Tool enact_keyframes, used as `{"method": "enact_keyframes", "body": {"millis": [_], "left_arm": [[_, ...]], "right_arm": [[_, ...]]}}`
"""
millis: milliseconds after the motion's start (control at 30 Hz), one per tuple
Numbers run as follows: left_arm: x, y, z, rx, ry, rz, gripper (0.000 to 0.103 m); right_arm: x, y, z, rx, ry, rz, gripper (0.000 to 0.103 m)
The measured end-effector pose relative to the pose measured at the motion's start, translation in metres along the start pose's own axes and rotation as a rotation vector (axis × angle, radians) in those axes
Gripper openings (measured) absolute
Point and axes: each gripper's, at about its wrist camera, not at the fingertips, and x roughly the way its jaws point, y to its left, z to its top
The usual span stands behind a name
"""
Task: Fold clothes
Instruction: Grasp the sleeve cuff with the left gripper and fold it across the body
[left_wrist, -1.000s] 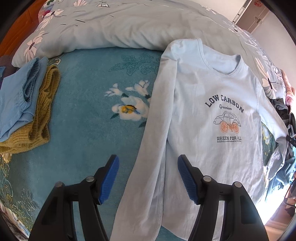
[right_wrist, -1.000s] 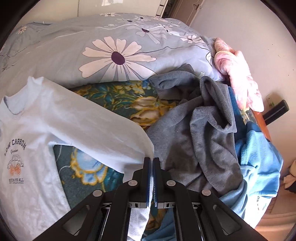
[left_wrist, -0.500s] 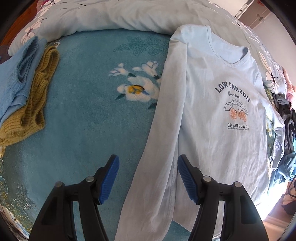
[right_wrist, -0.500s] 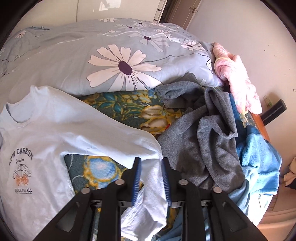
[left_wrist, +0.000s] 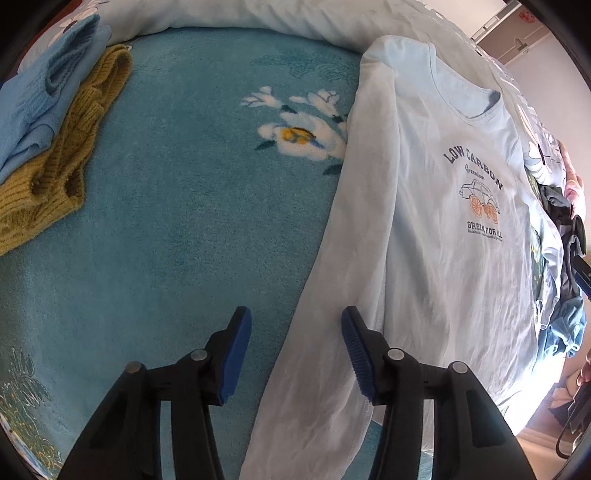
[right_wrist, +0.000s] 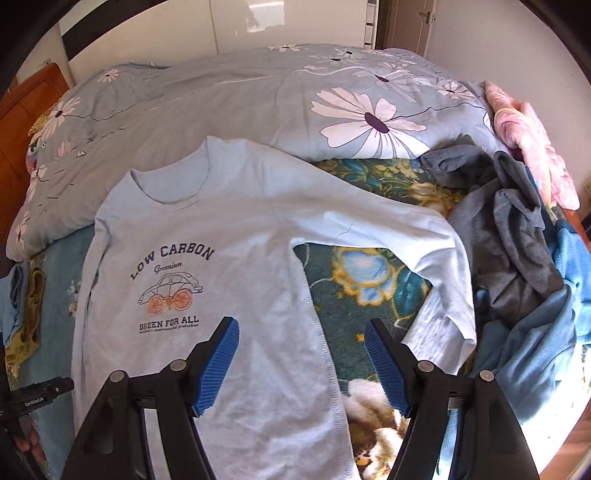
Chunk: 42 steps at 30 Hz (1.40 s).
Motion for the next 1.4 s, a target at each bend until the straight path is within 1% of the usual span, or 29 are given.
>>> {"method": "enact_keyframes", "body": {"millis": [167,200,233,267,300,333,400,467,533,633,767,833,933,1100,1167,1200,1267,1367,1400], "left_arm": [[0.009,-0.011,-0.006,0.052,0.005,0.023,0.051],[0.01,-0.013,-0.007,0.063,0.001,0.032,0.045],[0.011,-0.014,-0.007,0.059,0.001,0.023,0.035],[0.011,-0.015,-0.007,0.053,0.001,0.01,0.028],[0.01,-0.016,-0.007,0.054,0.0,0.01,0.013],[0.01,-0.016,-0.006,0.055,-0.003,0.014,0.009],[0.007,-0.017,-0.005,0.053,-0.011,0.016,0.005],[0.0,-0.014,-0.003,0.045,-0.03,0.022,0.004],[-0.012,-0.01,0.003,0.052,-0.063,0.061,0.003],[-0.031,0.006,0.018,0.054,-0.12,0.144,0.003],[-0.047,0.037,0.051,0.025,-0.184,0.273,0.003],[-0.049,0.053,0.073,0.004,-0.202,0.308,0.003],[-0.052,0.07,0.075,-0.015,-0.212,0.362,0.003],[-0.038,0.081,0.097,-0.083,-0.201,0.426,0.003],[-0.031,0.085,0.1,-0.095,-0.178,0.444,0.004],[-0.028,0.084,0.099,-0.097,-0.164,0.44,0.004],[-0.03,0.078,0.098,-0.092,-0.164,0.413,0.004],[-0.04,0.07,0.083,-0.094,-0.139,0.39,0.006],[-0.046,0.067,0.075,-0.097,-0.139,0.367,0.008]], "right_arm": [[0.0,0.012,0.002,-0.009,0.0,0.028,0.074],[0.0,0.012,0.003,-0.007,0.001,0.033,0.074],[0.0,0.013,0.003,-0.004,0.002,0.037,0.074],[0.0,0.013,0.003,-0.001,0.004,0.041,0.074],[0.001,0.014,0.002,0.003,0.007,0.045,0.074],[0.001,0.014,0.001,0.006,0.011,0.047,0.074],[0.003,0.016,0.0,0.011,0.019,0.052,0.074],[0.004,0.017,-0.002,0.011,0.025,0.058,0.074],[0.004,0.019,-0.004,0.006,0.027,0.06,0.074],[0.005,0.019,-0.005,-0.001,0.033,0.06,0.074],[0.006,0.016,-0.008,0.006,0.043,0.063,0.074],[0.007,0.015,-0.009,0.011,0.049,0.063,0.074],[0.01,0.013,-0.011,0.013,0.06,0.063,0.074],[0.013,0.012,-0.014,0.01,0.074,0.061,0.074],[0.014,0.011,-0.015,0.009,0.079,0.06,0.074],[0.015,0.011,-0.015,0.008,0.082,0.06,0.074],[0.014,0.01,-0.015,0.009,0.085,0.059,0.074],[0.012,0.008,-0.014,0.009,0.08,0.063,0.074],[0.011,0.009,-0.014,0.007,0.078,0.064,0.074]]}}
